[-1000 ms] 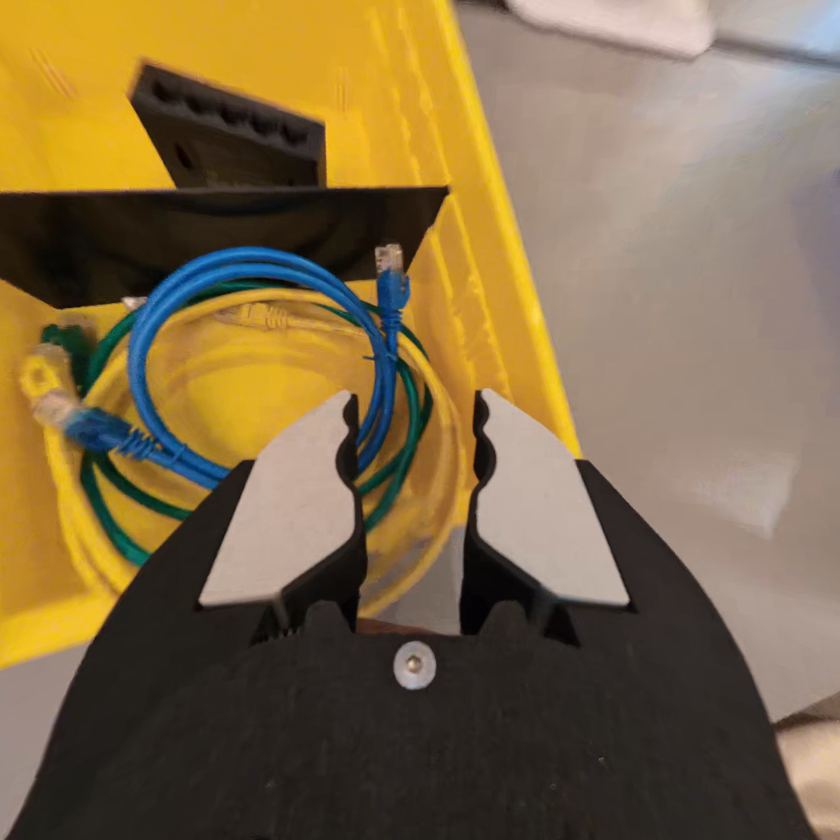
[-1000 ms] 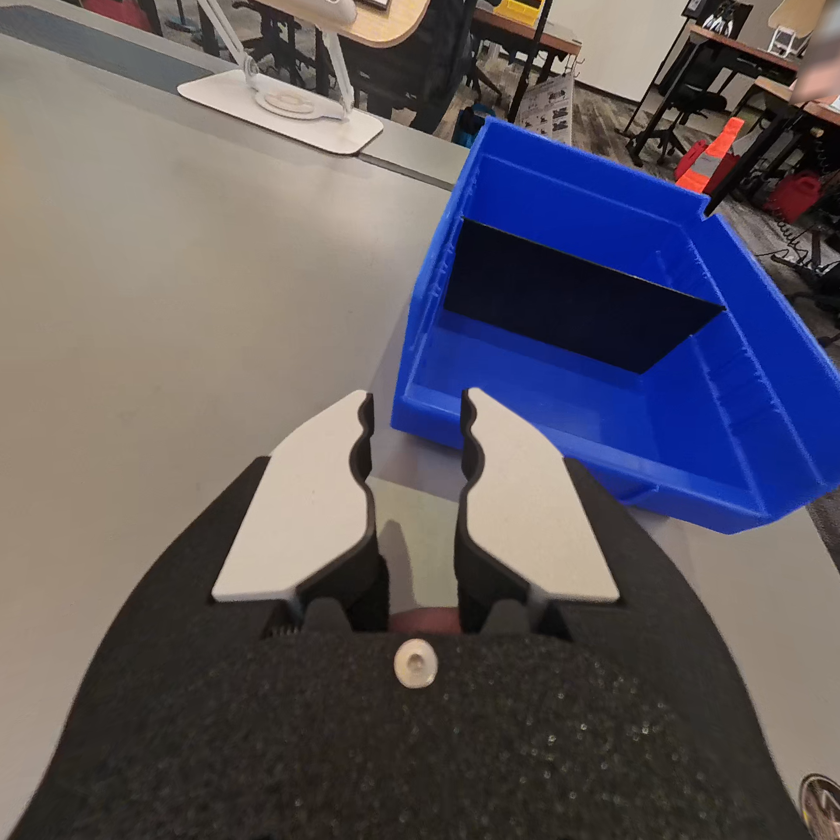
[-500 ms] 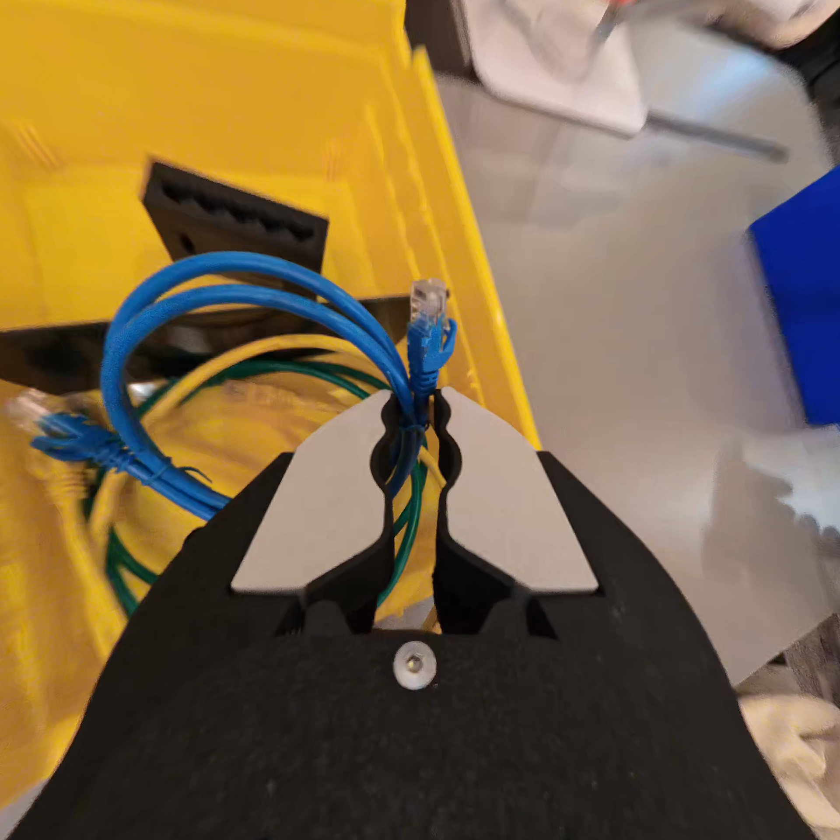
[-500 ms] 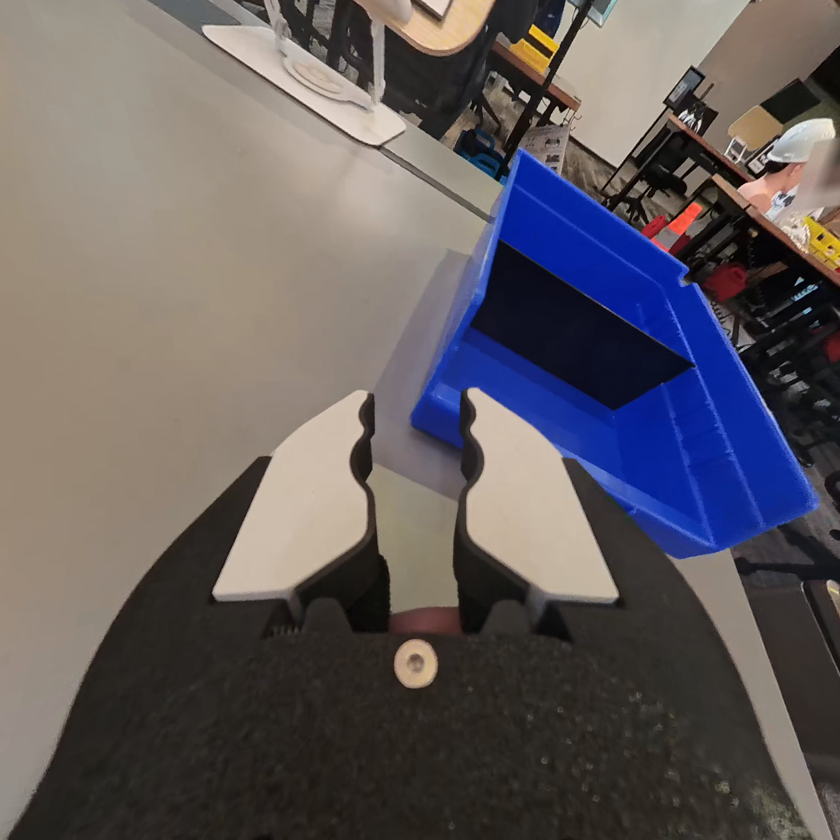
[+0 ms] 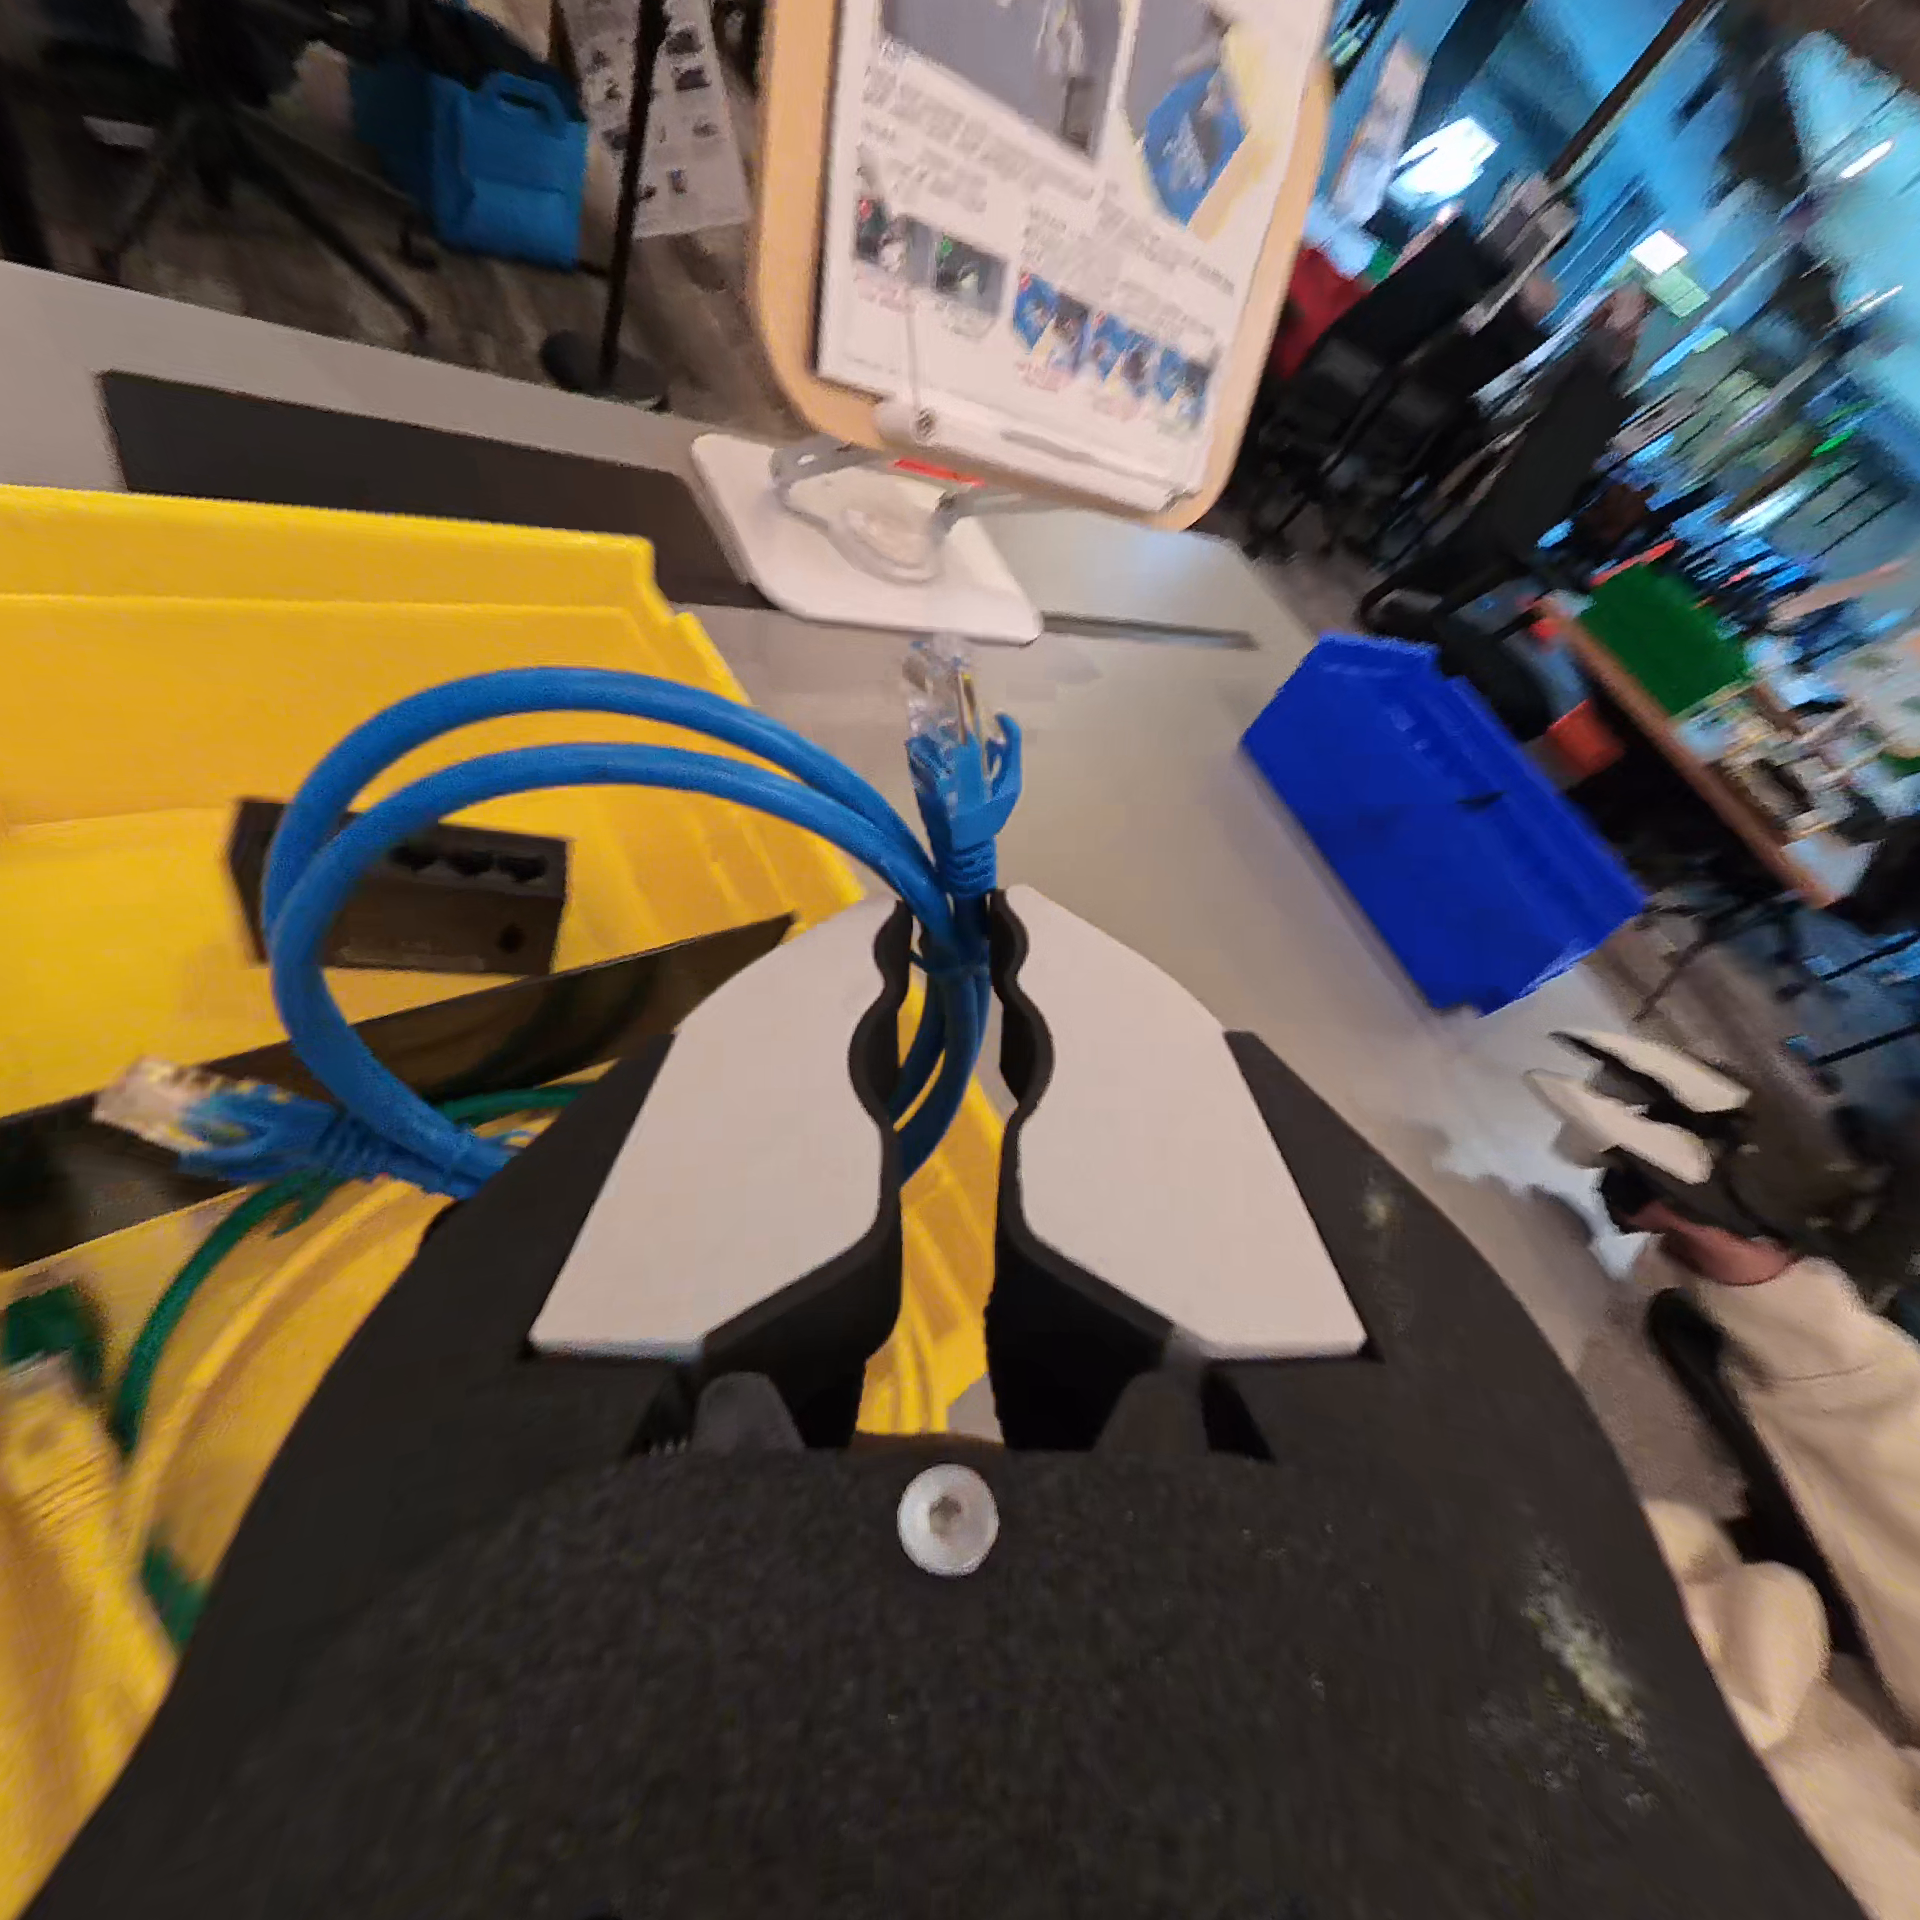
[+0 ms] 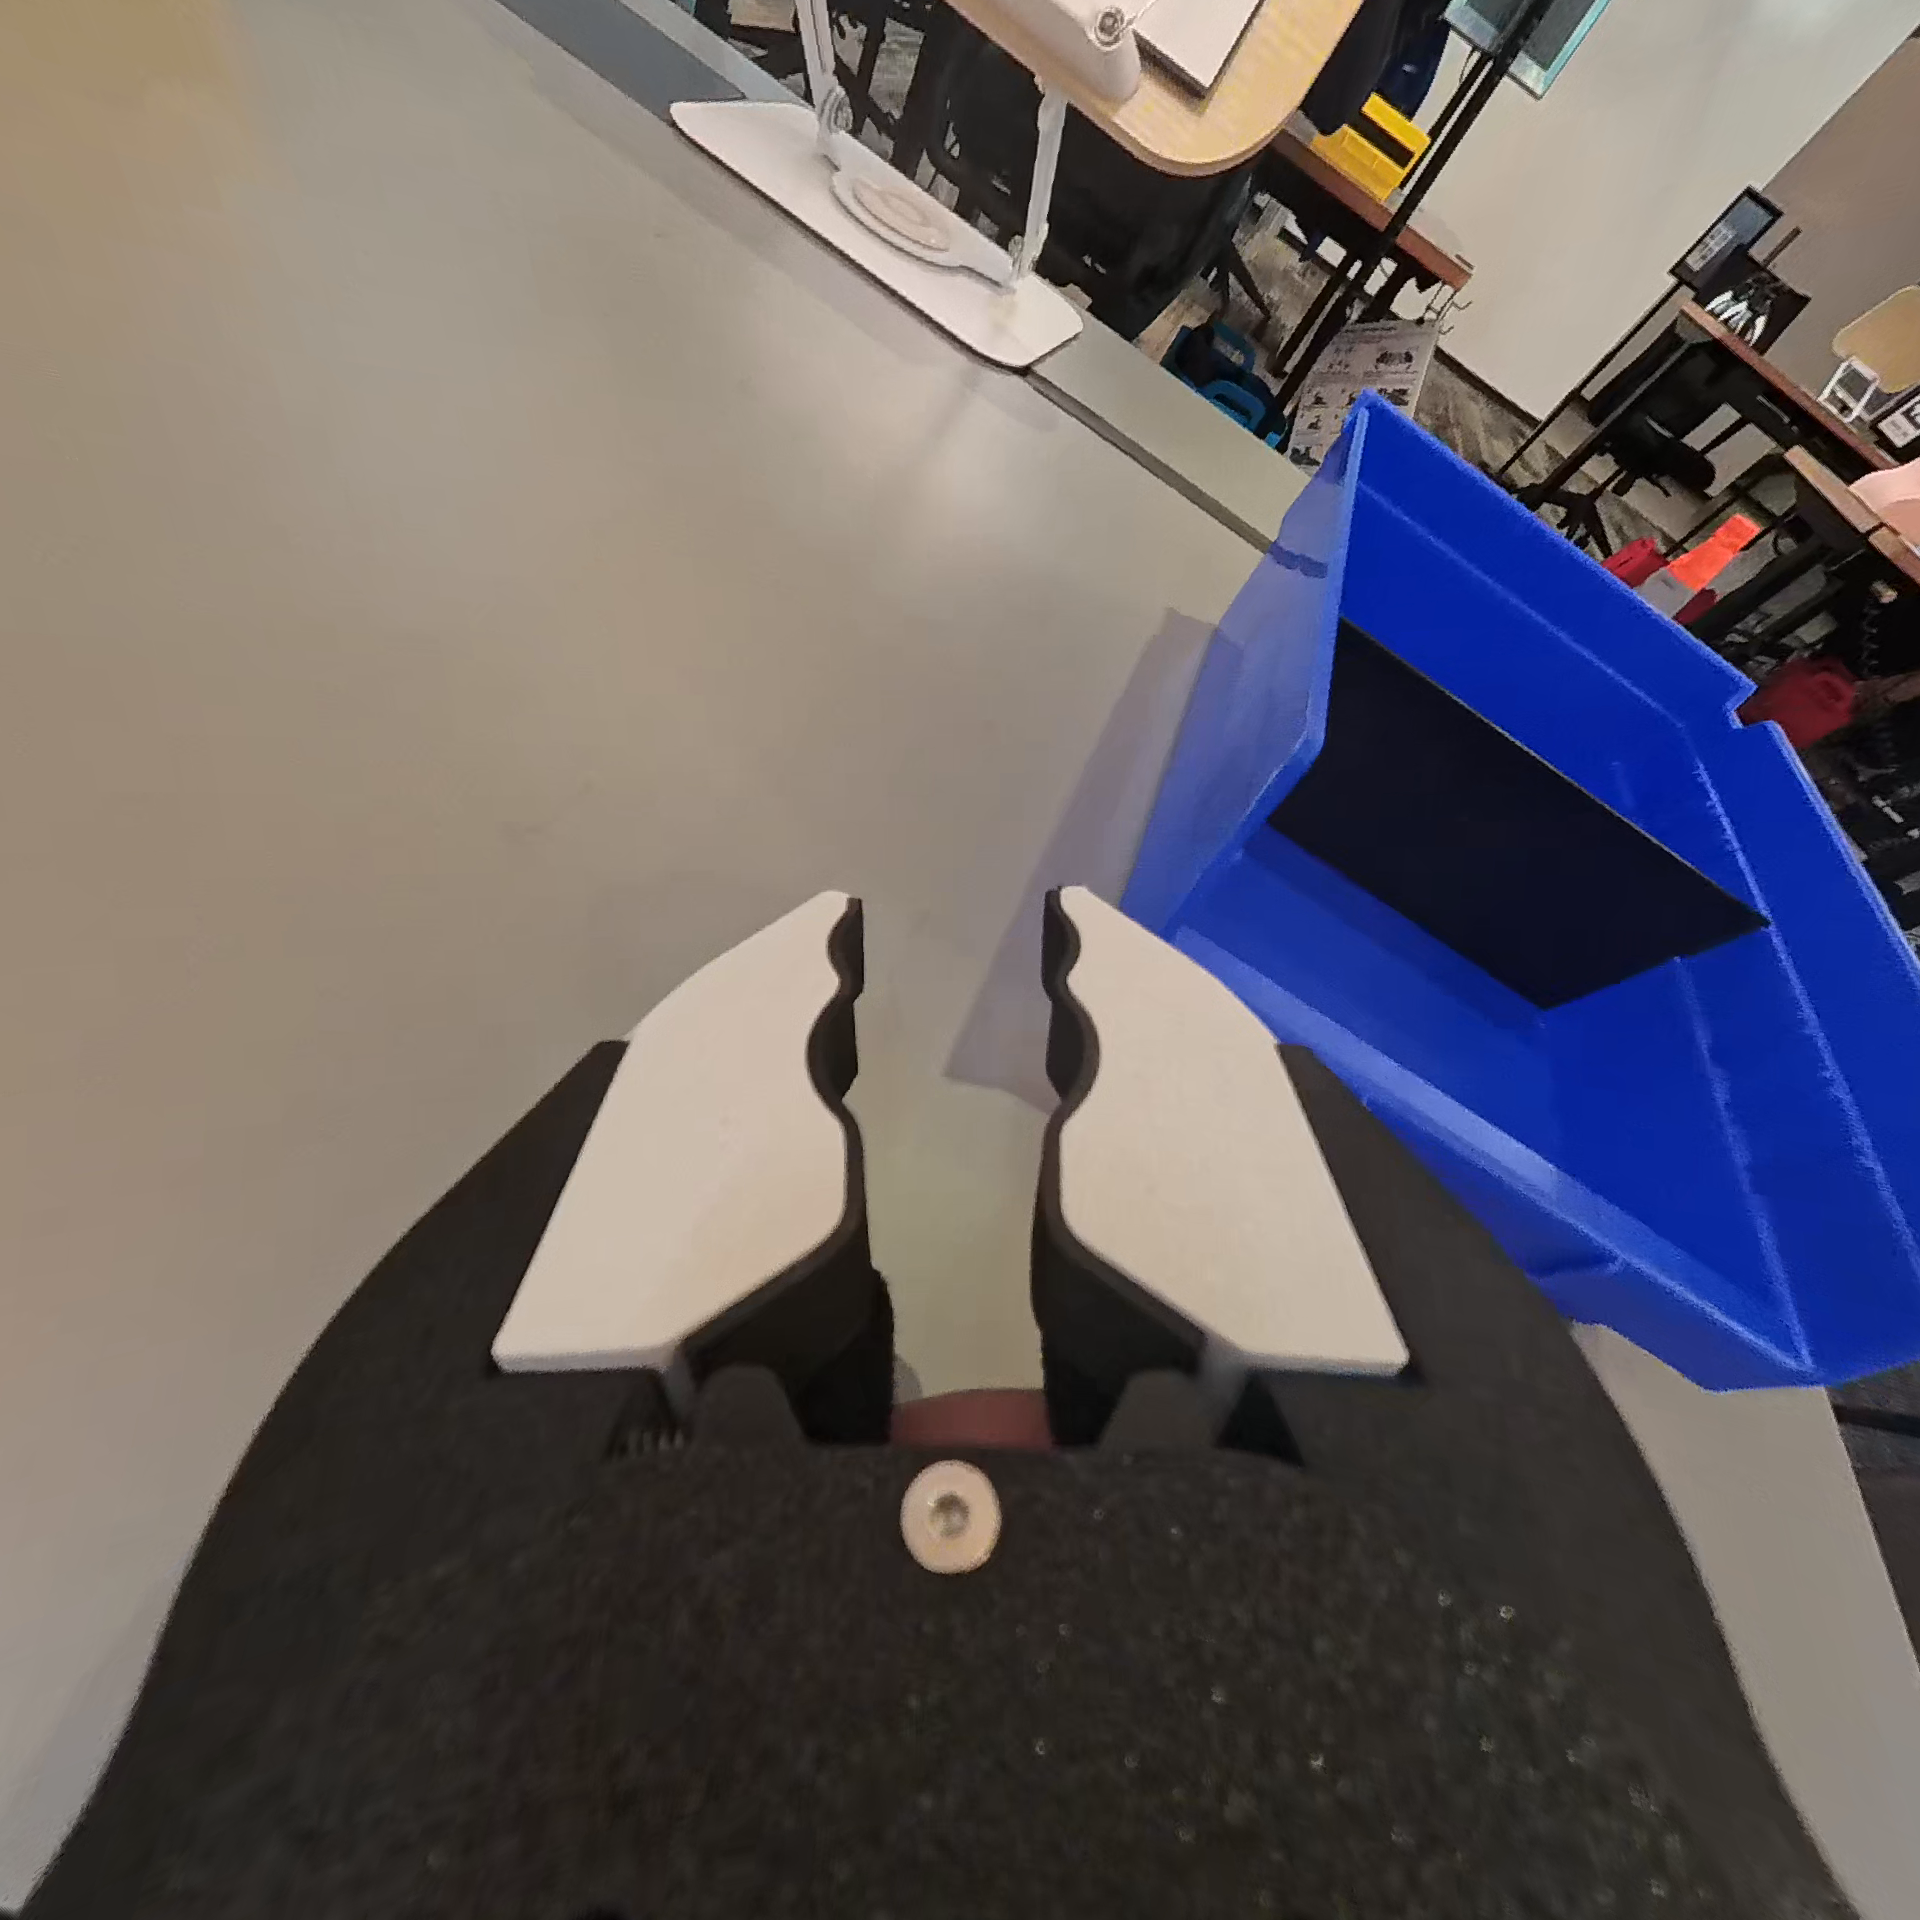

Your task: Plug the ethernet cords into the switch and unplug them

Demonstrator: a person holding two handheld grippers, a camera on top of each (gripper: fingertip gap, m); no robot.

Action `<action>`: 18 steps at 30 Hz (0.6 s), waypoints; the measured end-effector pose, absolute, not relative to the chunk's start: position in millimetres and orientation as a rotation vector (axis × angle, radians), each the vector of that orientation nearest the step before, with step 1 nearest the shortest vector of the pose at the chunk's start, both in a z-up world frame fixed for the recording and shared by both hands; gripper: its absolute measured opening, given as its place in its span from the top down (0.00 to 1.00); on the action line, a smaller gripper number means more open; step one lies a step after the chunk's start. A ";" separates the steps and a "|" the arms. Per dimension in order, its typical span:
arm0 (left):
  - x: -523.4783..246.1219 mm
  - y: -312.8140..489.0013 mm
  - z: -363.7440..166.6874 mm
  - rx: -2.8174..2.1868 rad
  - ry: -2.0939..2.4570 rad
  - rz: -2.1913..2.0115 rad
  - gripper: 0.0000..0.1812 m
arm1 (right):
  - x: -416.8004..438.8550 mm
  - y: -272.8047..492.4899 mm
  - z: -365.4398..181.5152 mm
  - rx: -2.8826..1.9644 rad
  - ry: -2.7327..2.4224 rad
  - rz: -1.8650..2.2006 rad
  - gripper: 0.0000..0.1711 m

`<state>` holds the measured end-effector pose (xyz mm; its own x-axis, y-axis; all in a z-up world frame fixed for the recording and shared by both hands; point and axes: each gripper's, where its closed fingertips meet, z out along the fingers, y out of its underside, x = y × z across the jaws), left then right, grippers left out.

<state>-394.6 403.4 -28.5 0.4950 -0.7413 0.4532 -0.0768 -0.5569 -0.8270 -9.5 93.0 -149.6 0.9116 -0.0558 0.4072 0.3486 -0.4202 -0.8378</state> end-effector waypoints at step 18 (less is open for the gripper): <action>-136.4 156.8 -14.0 -1.600 0.752 -2.164 0.93 | -140.9 116.8 -58.0 -1.554 -0.196 0.375 0.80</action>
